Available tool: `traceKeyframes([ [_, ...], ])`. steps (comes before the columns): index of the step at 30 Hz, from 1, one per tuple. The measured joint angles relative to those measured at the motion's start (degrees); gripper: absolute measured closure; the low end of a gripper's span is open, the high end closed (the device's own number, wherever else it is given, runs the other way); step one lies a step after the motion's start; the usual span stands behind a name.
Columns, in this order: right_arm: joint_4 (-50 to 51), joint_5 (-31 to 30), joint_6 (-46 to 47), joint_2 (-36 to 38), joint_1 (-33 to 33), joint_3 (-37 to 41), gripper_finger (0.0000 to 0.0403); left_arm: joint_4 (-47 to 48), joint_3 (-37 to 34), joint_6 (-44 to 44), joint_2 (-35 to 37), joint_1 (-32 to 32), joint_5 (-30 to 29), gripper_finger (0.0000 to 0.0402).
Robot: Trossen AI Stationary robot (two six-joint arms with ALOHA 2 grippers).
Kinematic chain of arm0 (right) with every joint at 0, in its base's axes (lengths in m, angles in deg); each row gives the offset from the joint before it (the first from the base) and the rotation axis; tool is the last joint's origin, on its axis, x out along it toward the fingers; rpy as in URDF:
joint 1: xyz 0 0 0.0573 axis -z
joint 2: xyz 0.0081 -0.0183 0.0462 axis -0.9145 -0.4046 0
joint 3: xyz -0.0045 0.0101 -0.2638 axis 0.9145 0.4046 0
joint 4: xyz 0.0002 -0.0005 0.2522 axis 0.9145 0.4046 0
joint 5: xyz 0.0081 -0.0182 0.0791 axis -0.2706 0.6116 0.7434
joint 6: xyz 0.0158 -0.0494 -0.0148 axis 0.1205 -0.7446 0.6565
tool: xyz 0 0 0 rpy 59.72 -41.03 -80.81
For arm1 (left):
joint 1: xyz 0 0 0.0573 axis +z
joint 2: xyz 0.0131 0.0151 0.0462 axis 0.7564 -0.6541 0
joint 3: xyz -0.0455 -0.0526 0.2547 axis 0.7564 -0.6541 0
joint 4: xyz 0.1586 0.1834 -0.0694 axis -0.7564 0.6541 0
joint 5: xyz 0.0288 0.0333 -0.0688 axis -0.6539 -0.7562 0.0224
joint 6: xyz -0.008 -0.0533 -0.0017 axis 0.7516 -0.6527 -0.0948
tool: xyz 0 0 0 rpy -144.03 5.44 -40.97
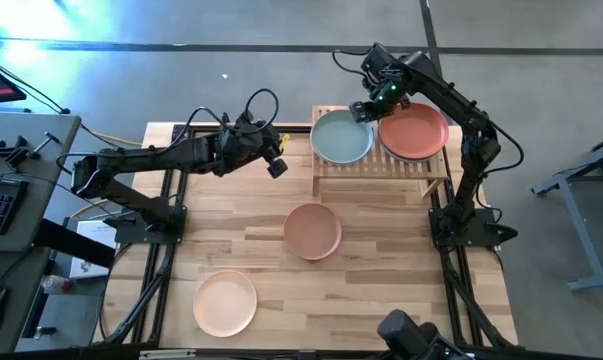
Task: Place and stack plates onto a shelf
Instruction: Stack the brown plate on top of the gray plate on the shelf
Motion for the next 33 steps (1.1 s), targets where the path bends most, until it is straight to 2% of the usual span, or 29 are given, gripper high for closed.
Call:
traceKeyframes([
  [5, 0.0, 0.7, -1.5, 0.0, 0.0, -0.4, 0.0324, 0.0, 0.0, 0.0, 0.0, 0.0, 0.0, 0.0300],
  [15, 1.1, 3.3, -2.5, 0.0, -1.2, -6.5, 0.0324, 0.0, 0.0, 0.0, 0.0, 0.0, 0.0, 0.0300],
  [33, 4.0, 2.6, -4.5, 0.0, -19.3, -7.3, 0.0324, -0.2, 0.0, 0.0, 0.0, 0.0, 0.1, 0.0300],
])
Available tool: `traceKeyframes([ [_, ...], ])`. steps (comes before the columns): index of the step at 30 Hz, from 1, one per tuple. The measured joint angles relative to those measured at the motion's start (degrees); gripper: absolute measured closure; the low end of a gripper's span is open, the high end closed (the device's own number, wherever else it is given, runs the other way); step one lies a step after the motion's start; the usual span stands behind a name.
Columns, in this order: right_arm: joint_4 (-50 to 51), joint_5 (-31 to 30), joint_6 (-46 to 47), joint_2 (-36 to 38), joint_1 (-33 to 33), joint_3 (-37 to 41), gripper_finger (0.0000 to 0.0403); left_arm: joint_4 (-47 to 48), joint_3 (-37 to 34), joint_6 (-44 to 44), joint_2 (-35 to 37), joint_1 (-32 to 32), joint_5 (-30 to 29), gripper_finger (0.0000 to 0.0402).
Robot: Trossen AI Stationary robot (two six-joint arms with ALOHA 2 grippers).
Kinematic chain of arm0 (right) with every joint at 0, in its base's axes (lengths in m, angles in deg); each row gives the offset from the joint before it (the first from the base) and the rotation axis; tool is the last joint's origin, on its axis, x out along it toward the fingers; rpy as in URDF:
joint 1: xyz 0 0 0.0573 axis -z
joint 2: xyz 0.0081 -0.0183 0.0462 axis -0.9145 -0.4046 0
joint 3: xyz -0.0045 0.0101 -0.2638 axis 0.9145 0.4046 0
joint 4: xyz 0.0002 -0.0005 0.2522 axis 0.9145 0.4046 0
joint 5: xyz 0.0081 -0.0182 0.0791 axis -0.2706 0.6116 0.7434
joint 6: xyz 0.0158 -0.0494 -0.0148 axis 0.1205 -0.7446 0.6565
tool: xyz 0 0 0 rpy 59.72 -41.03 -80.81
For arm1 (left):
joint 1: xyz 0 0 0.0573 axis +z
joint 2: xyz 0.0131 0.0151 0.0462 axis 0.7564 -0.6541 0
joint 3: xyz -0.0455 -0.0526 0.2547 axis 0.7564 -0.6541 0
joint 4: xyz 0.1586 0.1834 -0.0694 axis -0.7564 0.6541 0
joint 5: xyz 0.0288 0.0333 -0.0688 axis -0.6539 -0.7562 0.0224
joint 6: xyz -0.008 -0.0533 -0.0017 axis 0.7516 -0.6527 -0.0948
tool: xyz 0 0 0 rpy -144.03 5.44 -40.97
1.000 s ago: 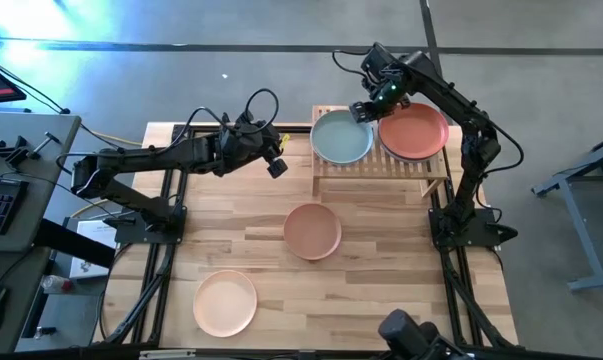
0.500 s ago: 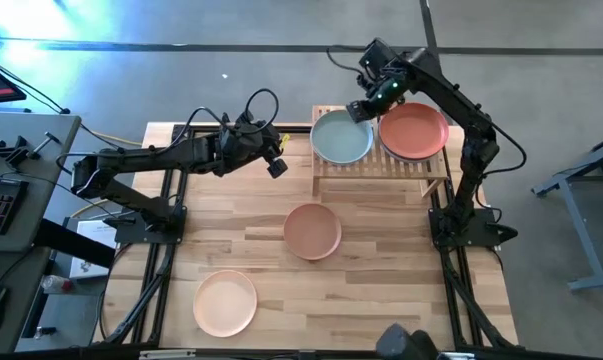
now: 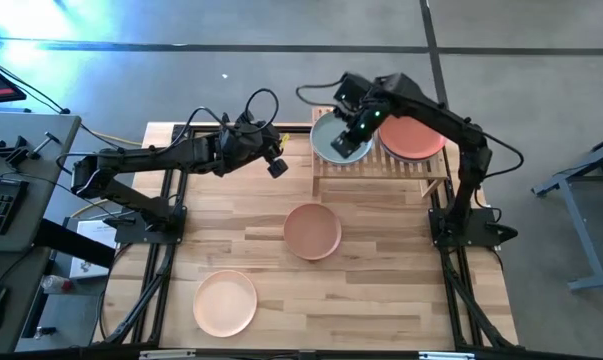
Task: Place and stack plates onto a shelf
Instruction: Stack the brown plate on top of the gray plate on the shelf
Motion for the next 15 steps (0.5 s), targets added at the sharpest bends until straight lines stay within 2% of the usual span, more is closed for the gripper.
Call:
traceKeyframes([
  [8, -0.1, -0.8, 0.2, 0.0, -8.2, 0.0, 0.0324, -3.6, 0.0, 0.0, 0.0, 0.6, 1.0, 0.0300],
  [15, -0.3, -1.0, 4.3, 0.0, -14.6, 0.0, 0.0324, -3.5, 0.0, 0.0, -0.1, 0.5, 1.0, 0.0300],
])
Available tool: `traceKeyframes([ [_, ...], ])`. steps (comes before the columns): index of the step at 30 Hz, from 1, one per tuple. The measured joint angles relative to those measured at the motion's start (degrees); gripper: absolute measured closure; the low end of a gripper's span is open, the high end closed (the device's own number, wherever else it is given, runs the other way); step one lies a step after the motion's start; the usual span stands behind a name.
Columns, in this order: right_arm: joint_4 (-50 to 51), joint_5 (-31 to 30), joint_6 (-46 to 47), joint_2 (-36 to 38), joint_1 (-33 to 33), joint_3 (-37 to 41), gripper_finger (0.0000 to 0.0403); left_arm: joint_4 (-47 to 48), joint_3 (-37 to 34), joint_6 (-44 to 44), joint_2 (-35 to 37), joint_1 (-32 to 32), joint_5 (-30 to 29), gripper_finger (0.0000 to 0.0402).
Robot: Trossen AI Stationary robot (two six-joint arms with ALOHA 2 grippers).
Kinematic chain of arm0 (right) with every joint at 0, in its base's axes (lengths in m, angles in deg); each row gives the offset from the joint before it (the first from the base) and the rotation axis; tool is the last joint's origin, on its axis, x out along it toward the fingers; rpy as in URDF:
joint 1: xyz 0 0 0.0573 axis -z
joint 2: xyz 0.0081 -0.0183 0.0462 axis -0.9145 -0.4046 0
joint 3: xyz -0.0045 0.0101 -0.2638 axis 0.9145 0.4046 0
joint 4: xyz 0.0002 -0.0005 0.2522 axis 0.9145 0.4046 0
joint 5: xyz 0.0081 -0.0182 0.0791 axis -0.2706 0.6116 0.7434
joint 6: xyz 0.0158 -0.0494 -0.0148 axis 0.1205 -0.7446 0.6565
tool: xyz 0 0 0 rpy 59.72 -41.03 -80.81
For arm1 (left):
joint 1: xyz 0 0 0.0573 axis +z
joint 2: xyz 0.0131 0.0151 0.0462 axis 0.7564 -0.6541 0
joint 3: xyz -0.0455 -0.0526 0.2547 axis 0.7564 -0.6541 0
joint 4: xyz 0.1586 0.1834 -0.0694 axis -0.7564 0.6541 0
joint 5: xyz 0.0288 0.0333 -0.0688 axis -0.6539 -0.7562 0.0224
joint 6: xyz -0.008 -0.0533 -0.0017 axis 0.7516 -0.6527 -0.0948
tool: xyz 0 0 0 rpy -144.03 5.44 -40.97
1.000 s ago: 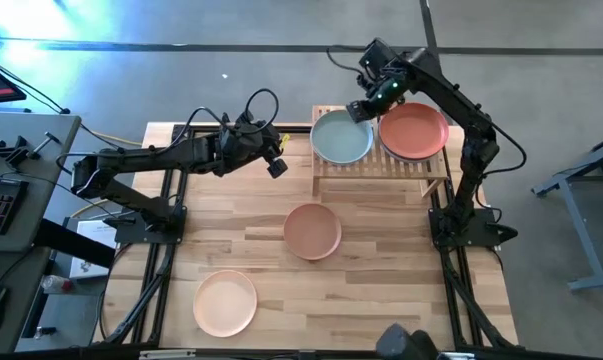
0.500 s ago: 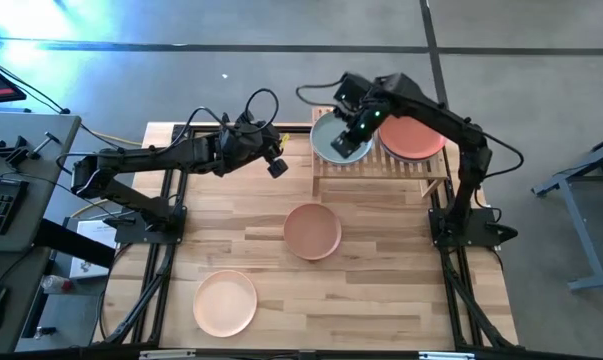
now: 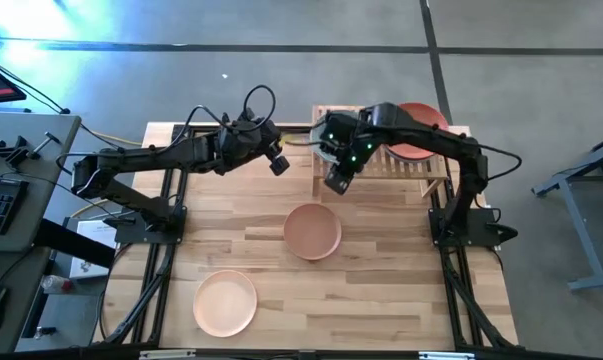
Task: Place and stack plates onto a shelf
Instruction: Stack the brown plate on top of the gray plate on the shelf
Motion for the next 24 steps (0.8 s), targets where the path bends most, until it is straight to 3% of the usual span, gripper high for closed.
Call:
traceKeyframes([
  [10, 0.4, -1.7, 9.2, 0.0, -8.6, 0.0, 0.0324, 2.4, 0.0, 0.0, -0.1, 0.0, 1.5, 0.0300],
  [16, 2.8, -7.4, 11.6, 0.0, -13.9, 0.0, 0.0324, 16.3, 0.0, -4.4, -0.1, 0.0, 2.0, 0.0300],
  [24, 2.8, -10.2, 12.7, -0.5, -20.3, 0.0, 0.0324, 32.1, 0.0, -9.4, -0.1, 0.0, 6.6, 0.0300],
])
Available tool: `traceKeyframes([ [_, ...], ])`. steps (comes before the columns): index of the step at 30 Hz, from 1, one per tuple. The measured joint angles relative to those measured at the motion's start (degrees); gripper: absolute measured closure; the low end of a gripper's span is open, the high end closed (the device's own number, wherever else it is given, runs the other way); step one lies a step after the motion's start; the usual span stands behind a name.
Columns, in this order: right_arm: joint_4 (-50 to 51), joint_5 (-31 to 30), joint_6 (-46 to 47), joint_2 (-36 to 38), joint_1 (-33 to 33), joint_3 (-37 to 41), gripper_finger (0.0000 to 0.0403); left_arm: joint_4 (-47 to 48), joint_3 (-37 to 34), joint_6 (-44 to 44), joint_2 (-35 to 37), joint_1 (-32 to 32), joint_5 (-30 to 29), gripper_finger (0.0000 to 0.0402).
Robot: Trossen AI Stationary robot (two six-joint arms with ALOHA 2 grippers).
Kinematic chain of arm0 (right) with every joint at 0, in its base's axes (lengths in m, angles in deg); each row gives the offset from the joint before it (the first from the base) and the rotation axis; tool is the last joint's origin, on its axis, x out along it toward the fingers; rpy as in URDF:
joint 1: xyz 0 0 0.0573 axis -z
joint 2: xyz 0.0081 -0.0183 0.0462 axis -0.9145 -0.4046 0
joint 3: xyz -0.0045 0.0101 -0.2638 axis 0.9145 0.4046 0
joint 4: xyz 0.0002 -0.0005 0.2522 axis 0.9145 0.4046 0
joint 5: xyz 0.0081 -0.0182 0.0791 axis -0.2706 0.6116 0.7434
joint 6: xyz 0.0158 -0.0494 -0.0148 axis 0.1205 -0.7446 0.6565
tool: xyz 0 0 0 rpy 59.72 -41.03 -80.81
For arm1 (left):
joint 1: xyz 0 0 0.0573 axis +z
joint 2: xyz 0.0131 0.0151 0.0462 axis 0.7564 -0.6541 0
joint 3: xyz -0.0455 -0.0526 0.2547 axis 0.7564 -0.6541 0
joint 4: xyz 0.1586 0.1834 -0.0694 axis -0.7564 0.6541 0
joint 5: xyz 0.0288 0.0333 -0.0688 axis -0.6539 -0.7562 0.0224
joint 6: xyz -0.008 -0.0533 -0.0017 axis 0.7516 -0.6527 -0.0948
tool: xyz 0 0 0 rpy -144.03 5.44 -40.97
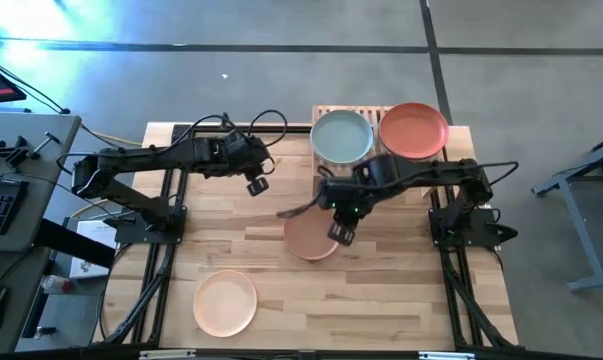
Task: Place and stack plates onto a shelf
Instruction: Stack the brown plate on top of the gray plate on the shelf
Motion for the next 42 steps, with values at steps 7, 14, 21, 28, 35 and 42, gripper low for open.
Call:
traceKeyframes([
  [7, -0.4, -0.9, -2.4, -3.4, -3.5, 0.0, 0.0324, 7.6, 0.0, -4.2, 0.0, -0.2, 9.2, 0.0300],
  [14, -1.3, -0.3, -2.4, -7.8, -5.2, 0.0, 0.0324, 10.9, 0.0, -5.3, 0.0, -1.8, 10.3, 0.0300],
  [21, -3.7, 1.8, -2.5, -11.8, -6.1, 0.0, 0.0299, 14.3, 0.0, -6.3, 0.0, -2.5, 10.5, 0.0300],
  [28, -7.2, 1.4, -10.1, -15.0, -7.2, 0.0, 0.0270, 18.3, 0.0, -6.4, 0.0, -2.6, 10.5, 0.0300],
  [35, -10.2, -0.3, -15.2, -17.1, -7.3, 0.0, 0.0269, 21.3, 0.0, -7.2, 0.0, -2.6, 10.5, 0.0300],
  [42, -13.2, 1.9, -17.9, -20.2, -7.2, 0.0, 0.0269, 22.8, -0.1, -7.2, 0.0, -2.6, 10.5, 0.0300],
])
